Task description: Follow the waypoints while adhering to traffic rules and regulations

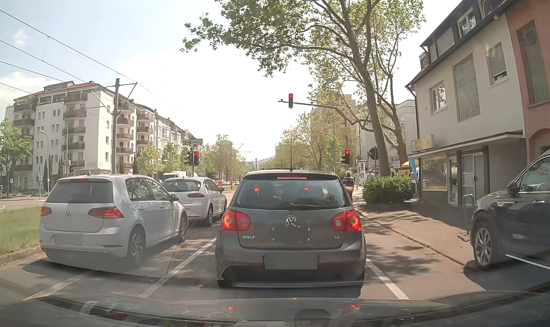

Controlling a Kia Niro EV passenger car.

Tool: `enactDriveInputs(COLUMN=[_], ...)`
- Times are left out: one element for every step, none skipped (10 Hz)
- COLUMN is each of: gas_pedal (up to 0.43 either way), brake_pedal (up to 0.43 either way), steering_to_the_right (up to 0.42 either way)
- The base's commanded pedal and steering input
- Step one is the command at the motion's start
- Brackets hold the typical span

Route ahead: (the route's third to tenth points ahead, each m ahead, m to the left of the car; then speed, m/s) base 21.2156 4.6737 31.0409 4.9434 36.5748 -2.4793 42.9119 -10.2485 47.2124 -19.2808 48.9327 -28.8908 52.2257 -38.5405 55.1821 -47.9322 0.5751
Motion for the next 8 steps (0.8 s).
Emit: enactDriveInputs(gas_pedal=[0.0, 0.0, 0.0, 0.0, 0.0, 0.0, 0.0, 0.0], brake_pedal=[0.152, 0.152, 0.159, 0.159, 0.159, 0.159, 0.159, 0.159], steering_to_the_right=[-0.008, -0.008, -0.007, -0.008, -0.008, -0.008, -0.008, -0.008])
